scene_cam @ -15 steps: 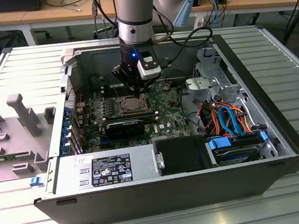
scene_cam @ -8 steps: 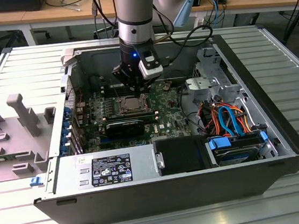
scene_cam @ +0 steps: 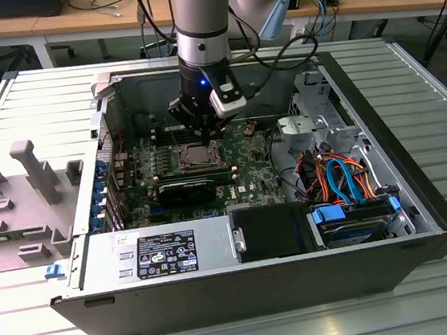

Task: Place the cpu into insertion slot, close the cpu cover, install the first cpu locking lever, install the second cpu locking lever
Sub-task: 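Install the first cpu locking lever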

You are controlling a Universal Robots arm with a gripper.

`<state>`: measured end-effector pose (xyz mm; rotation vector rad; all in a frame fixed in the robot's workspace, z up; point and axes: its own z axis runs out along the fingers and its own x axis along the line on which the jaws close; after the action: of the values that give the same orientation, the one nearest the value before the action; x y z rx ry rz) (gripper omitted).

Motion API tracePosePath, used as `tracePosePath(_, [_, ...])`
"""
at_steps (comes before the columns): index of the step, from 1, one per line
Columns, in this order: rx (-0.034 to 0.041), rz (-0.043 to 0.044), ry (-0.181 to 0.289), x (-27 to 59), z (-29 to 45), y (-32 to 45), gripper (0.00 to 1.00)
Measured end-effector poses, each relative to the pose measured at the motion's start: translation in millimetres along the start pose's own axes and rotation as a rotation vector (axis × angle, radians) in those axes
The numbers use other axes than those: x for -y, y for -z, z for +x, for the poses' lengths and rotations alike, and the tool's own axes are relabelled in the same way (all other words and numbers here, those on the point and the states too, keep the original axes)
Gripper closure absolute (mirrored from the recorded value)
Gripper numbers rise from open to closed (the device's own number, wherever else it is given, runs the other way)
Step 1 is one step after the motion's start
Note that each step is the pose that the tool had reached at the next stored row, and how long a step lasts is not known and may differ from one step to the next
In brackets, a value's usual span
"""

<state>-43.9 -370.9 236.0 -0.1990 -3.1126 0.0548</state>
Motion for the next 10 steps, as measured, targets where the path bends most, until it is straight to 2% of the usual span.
tracePosePath(2, [0.0001, -0.0026, 0.016, 0.1, 0.1, 0.1, 0.89])
tracePosePath(4, [-0.0001, -0.0112, 0.038, 0.0, 0.0, 0.0, 0.89])
tracePosePath(6, [-0.0012, -0.0258, 0.055, 0.0, 0.0, 0.0, 0.89])
tracePosePath(7, [-0.0015, -0.0301, 0.064, 0.0, 0.0, 0.0, 0.89])
tracePosePath(10, [-0.0008, -0.0329, 0.116, 0.0, 0.0, 0.0, 0.89])
